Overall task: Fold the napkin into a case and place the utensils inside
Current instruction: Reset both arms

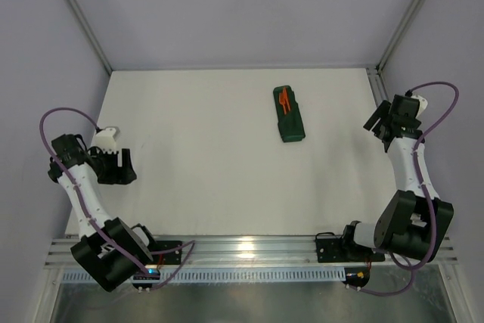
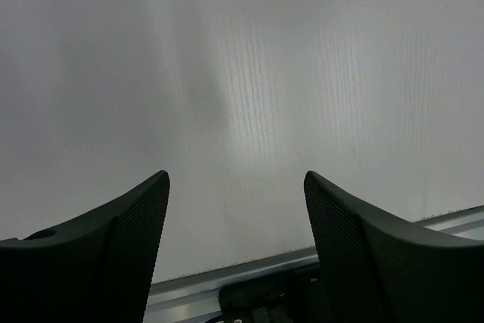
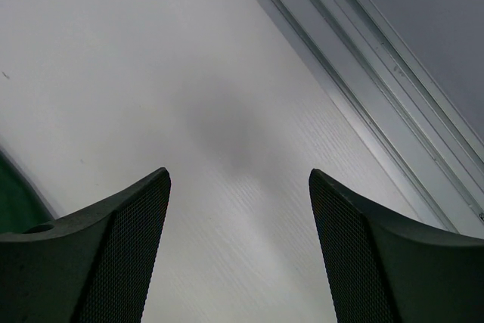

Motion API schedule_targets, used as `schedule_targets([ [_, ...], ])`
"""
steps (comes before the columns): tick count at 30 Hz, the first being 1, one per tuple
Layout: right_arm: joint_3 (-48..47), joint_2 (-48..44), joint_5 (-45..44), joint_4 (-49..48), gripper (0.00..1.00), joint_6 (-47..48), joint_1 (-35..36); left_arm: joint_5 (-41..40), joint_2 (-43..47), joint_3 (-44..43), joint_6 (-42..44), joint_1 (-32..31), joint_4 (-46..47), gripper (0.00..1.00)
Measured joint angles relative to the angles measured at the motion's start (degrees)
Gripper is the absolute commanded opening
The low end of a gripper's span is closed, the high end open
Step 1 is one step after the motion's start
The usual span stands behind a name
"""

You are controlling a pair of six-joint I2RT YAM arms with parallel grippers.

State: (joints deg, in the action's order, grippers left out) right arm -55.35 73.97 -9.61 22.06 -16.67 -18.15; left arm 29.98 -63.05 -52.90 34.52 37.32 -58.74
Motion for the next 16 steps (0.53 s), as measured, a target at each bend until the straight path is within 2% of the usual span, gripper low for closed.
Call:
schedule_targets([
  [16, 4.5, 0.8, 2.1, -4.0, 0.78, -1.3, 0.0, -2.0, 1.9, 2.2, -1.3, 0.0, 0.2, 0.77],
])
